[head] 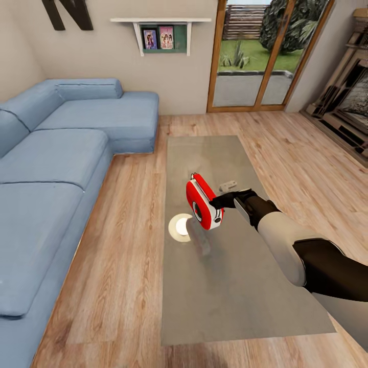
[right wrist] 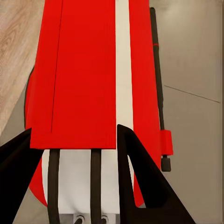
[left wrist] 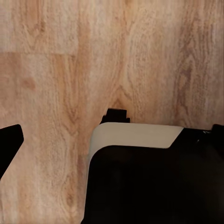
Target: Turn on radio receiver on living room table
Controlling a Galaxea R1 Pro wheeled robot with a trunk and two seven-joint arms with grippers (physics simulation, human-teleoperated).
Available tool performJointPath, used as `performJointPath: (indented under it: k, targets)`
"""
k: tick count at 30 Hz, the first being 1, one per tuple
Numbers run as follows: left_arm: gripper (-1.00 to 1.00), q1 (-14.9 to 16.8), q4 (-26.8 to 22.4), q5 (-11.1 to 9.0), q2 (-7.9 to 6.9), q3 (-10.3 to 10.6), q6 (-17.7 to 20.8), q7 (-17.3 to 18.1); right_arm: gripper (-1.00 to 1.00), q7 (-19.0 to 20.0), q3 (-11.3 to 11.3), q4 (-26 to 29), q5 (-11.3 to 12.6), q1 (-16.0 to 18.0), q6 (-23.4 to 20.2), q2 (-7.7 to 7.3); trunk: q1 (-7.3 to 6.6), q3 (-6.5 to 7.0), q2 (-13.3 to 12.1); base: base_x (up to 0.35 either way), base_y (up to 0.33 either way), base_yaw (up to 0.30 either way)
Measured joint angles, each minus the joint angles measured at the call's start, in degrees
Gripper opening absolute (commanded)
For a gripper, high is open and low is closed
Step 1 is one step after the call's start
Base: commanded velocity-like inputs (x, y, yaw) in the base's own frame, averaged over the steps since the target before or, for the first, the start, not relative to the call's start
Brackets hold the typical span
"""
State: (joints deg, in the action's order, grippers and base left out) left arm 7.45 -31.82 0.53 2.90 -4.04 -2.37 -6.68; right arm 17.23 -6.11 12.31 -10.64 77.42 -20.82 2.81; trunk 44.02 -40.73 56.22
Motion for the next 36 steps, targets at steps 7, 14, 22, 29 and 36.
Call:
performJointPath:
  k: [7, 14, 22, 29, 36]
  targets:
    - [1.00, 0.0, 0.0, -0.1, 0.00, 0.0, 0.0, 0.0, -1.00, 0.0, 0.0, 0.0, 0.0, 0.0, 0.0, 0.00, -1.54, 1.91, -2.8, 0.000, 0.000, 0.000]
    - [1.00, 0.0, 0.0, -0.1, -0.06, -0.2, 0.0, 0.1, -1.00, 0.0, 0.0, 0.0, 0.0, 0.0, 0.0, 0.00, -2.64, 3.47, -4.8, 0.000, 0.000, 0.000]
    - [1.00, 0.0, 0.0, -0.1, -0.17, -0.4, 0.0, 0.1, -1.00, 0.0, 0.0, 0.0, 0.0, 0.0, 0.0, 0.00, -2.64, 4.22, -4.8, 0.000, 0.000, 0.000]
    - [1.00, 0.0, 0.0, -0.1, -0.18, -0.4, 0.0, 0.1, -1.00, 0.0, 0.0, 0.0, 0.0, 0.0, 0.0, 0.00, -2.64, 4.87, -4.8, 0.000, 0.000, 0.000]
    - [1.00, 0.0, 0.0, -0.1, -0.18, -0.4, 0.0, 0.1, -1.00, 0.0, 0.0, -0.1, 0.0, 0.0, 0.0, 0.05, -2.64, 5.53, -4.8, 0.000, 0.000, 0.000]
